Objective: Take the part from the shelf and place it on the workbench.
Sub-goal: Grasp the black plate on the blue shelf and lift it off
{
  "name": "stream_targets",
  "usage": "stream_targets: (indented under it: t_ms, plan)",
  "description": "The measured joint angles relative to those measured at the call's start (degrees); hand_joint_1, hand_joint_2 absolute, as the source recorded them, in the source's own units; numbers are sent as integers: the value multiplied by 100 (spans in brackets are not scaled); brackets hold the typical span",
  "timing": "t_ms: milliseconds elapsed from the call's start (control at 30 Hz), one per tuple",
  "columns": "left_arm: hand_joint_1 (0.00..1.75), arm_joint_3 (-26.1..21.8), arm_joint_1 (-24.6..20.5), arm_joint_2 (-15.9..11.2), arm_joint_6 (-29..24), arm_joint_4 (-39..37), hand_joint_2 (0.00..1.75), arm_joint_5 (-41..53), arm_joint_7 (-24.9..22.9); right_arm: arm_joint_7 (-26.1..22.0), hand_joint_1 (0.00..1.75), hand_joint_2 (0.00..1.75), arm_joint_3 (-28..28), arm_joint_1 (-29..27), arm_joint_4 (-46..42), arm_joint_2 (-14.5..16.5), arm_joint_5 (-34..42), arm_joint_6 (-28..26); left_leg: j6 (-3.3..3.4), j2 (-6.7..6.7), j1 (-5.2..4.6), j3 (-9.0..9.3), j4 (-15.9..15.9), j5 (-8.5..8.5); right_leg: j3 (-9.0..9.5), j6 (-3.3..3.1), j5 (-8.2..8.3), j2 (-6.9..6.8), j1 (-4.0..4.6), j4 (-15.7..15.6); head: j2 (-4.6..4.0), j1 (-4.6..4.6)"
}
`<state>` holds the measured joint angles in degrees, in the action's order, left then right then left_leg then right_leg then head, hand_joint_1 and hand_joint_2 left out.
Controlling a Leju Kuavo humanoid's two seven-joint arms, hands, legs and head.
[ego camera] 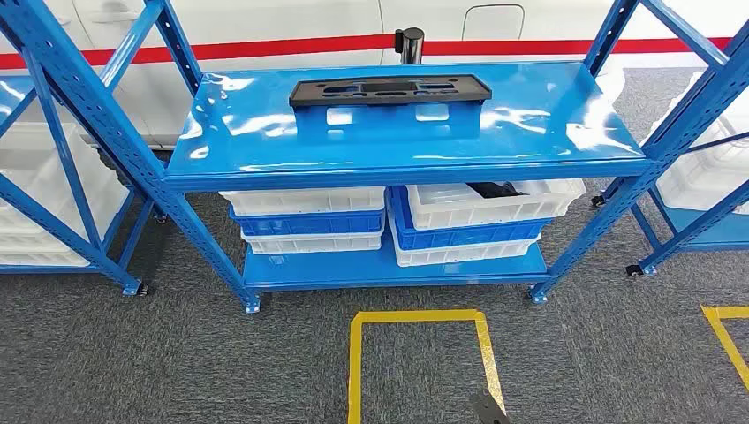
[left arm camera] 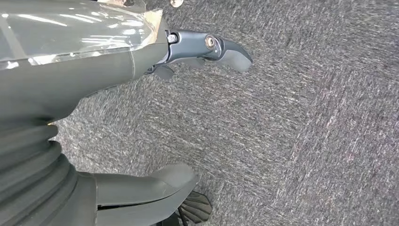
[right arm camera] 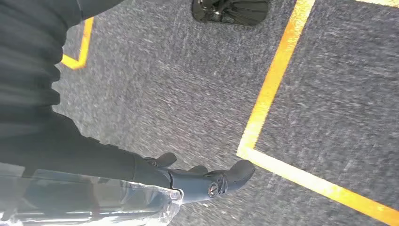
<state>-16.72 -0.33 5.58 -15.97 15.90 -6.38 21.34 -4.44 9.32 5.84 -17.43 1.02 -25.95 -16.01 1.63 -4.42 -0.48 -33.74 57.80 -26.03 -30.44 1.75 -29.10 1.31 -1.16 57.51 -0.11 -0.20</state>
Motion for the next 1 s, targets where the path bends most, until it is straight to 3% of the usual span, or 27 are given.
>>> stream_targets:
  t_ms: [333, 500, 667, 833, 1000]
  plan:
    - [0, -161, -377, 113, -132, -185, 175, 190, 270, -891, 0, 175, -134, 621, 87, 99, -1204, -59, 2, 2, 0, 10, 2, 5, 31, 2, 2, 1, 0, 1, 0, 1]
    - [0, -162, -463, 116, -131, -227, 175, 354, 277, -1615, 0, 175, -343, 1067, 38, 145, -1689, -610, 1, 6, 0, 10, 3, 7, 31, 2, 3, 5, 0, 2, 0, 2]
    - [0, -161, -557, 114, -101, -237, 175, 531, 303, -2356, 0, 175, -421, 1546, -468, 99, -1680, -1264, 5, 10, 0, 12, 5, 11, 30, 3, 4, 10, -4, 3, 0, 1]
    - [0, -149, -640, 115, -84, -237, 175, 706, 273, -2336, 0, 175, -703, 1588, -1688, -79, -1580, -1210, 6, 11, -4, 13, 6, 12, 30, 4, 4, 11, -12, 3, 0, 1]
    - [0, -83, -746, 125, -108, -237, 175, 930, 242, -2016, 0, 175, -1215, 1403, -3247, -272, -1749, -1013, 7, 17, -7, 10, 7, 11, 27, 5, 4, 17, -13, 2, 0, 0]
